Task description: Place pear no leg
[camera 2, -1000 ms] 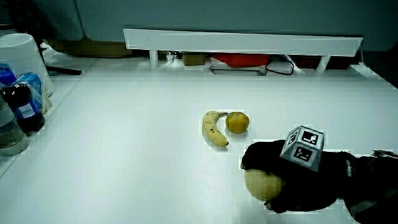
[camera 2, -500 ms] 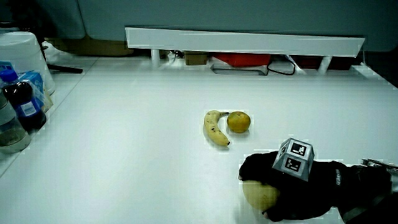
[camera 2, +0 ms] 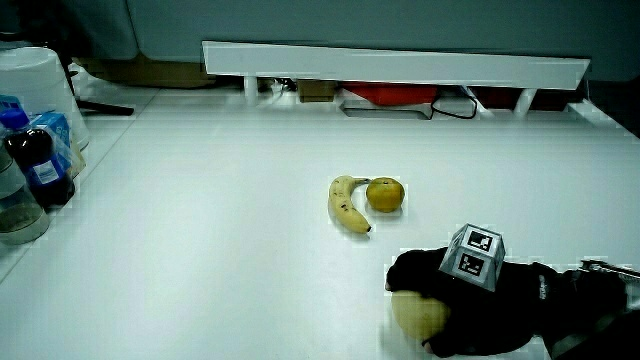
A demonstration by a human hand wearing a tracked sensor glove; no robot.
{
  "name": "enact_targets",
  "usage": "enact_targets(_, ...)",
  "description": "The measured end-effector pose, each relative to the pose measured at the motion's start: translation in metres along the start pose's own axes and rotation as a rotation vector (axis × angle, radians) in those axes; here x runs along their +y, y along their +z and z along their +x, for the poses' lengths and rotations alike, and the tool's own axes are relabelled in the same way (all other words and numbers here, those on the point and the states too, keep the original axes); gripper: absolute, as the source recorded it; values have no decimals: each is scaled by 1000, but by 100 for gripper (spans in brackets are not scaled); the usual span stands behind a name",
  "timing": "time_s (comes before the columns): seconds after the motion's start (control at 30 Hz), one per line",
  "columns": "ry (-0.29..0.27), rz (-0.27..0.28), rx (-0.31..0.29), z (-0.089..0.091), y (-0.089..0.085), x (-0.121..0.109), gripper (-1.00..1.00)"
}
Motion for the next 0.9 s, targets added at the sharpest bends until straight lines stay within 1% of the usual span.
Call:
enact_targets(0.03, 8, 0, 10, 1, -3, 1, 0)
enact_targets(0.07, 9, -2, 9, 1, -2, 1, -3)
enact_targets(0.13, -2, 2, 12, 1, -4, 1, -8)
enact_targets(0.17, 2, -4, 18, 2, -2, 0, -11)
enact_targets(0.23, 1, -7, 30, 3, -5, 1, -17)
enact_targets(0.3, 1, -4, 24, 2, -4, 0, -22)
enact_targets(0.37, 0, -6, 33, 4, -6, 1, -28)
enact_targets(0.4, 2, -8, 28, 4, -4, 1, -31)
enact_targets(0.43, 3, -20, 42, 4, -6, 1, -33)
enact_targets(0.47, 4, -15, 53, 5, -6, 1, -36)
enact_targets(0.5, -1, -16, 47, 6, -6, 1, -39)
enact_targets(0.6, -3, -24, 77, 9, -9, 2, -47)
enact_targets(0.63, -3, -21, 79, 9, -6, 1, -50)
enact_targets(0.67, 0, -29, 80, 10, -8, 2, -53)
enact_targets(0.7, -2, -21, 87, 10, -10, 2, -56)
enact_targets(0.8, -4, -28, 80, 10, -8, 2, -64)
enact_targets(0.83, -15, -36, 70, 10, -7, 2, -67)
enact_targets(0.87, -12, -41, 59, 9, -6, 3, -69)
enact_targets(0.9, -8, -54, 68, 10, -8, 4, -72)
